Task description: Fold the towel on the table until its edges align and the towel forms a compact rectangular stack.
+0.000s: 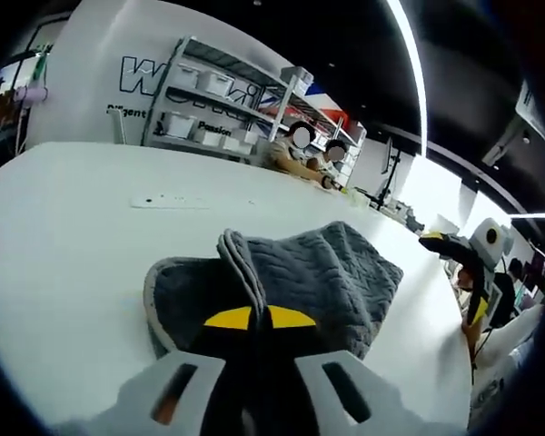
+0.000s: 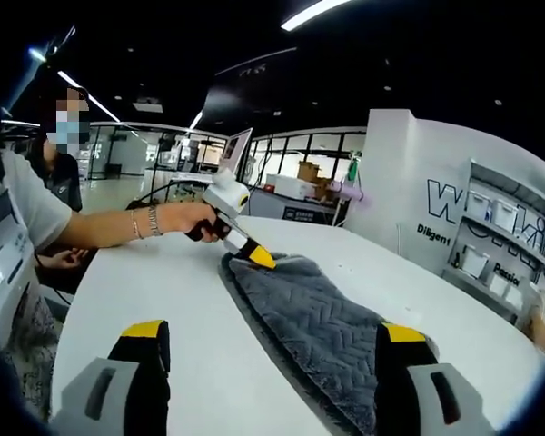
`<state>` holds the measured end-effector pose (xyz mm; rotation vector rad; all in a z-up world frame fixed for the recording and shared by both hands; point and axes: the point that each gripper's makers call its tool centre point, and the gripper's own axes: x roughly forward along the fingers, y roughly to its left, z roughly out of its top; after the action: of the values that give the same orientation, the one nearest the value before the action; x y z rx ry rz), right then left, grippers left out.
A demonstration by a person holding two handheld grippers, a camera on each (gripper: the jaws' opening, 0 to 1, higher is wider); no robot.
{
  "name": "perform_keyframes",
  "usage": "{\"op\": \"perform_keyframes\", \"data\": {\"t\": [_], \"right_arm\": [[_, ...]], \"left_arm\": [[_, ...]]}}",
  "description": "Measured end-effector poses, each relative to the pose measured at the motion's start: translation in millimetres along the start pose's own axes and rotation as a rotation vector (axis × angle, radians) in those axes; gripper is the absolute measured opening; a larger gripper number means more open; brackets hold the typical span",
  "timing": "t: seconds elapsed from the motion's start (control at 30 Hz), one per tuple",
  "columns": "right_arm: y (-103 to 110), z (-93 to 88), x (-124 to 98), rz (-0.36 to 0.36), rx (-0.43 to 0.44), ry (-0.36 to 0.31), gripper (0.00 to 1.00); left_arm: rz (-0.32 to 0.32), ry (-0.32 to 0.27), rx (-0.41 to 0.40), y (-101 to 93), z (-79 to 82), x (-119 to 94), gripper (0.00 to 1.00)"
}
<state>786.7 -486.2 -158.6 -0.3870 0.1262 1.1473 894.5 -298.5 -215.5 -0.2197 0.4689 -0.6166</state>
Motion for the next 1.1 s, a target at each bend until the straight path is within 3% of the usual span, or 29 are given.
{"op": "perform_keyframes", "data": {"t": [0.07, 0.37, 0.57, 1.1], "right_arm": [[-0.1, -0.6, 0.4, 0.000, 0.001, 0.002, 0.98], [-0.4, -0.2, -0.4, -0.002, 0.000, 0.001, 0.98], [1.8, -0.1, -0.4, 0.003, -0.005, 0.003, 0.98], [-2.7, -4.6, 0.3, -0.006, 0.006, 0.017, 0.98]], "left_arm": [[-0.007, 0.007, -0.018, -1.4, -0.7, -1.4, 0.05], [-0.037, -0.062, -0.070, -10.8, 14.6, -9.6, 0.05], [-0.052, -0.096, -0.071, -21.6, 23.0, -15.5, 0.05], [-0.082, -0.158, -0.077, -24.1, 47.6, -35.2, 0.05]]}}
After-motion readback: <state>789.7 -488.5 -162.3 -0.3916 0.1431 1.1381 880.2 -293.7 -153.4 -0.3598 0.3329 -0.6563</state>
